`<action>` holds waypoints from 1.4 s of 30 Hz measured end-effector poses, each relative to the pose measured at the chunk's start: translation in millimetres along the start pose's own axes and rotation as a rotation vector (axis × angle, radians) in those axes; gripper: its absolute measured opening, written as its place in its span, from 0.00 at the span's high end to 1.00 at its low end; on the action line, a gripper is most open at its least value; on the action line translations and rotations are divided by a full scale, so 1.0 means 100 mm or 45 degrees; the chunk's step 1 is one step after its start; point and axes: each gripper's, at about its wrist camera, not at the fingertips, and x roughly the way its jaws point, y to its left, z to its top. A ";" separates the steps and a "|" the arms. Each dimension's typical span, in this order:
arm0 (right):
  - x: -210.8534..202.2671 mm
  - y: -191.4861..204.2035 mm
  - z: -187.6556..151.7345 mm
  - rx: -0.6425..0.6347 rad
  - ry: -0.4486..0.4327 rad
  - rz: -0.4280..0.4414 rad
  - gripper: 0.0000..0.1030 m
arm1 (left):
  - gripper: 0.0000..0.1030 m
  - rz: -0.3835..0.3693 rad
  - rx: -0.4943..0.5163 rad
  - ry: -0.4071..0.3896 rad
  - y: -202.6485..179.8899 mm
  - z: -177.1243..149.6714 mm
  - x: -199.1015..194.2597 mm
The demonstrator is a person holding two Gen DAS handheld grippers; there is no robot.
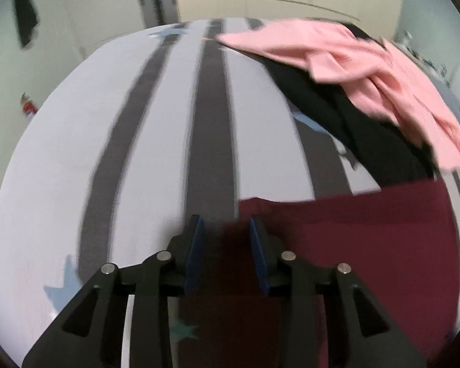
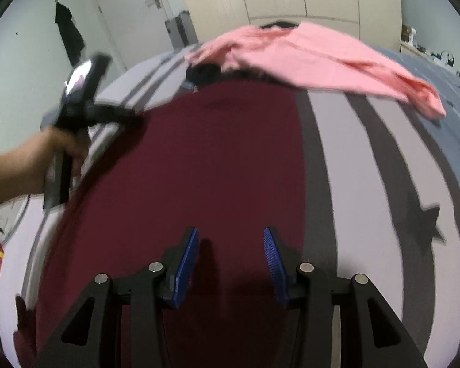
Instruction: Fold clothes
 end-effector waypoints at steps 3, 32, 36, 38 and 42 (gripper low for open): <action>-0.07 -0.01 -0.14 0.001 0.010 0.003 0.61 | 0.72 -0.052 0.040 -0.075 0.03 -0.10 -0.33; -1.11 0.32 -1.39 -0.051 0.063 0.024 0.61 | 0.80 0.100 -0.344 -0.026 1.20 -3.02 -2.70; -1.31 0.43 -1.51 -0.096 0.030 0.029 0.61 | 0.76 0.141 -0.395 0.022 1.27 -3.59 -2.90; -1.40 0.48 -1.61 -0.107 0.025 0.035 0.61 | 0.70 0.152 -0.426 0.040 1.28 -3.87 -3.02; -1.54 0.57 -1.80 -0.142 0.026 0.027 0.61 | 0.54 0.133 -0.531 0.057 1.37 -4.30 -3.15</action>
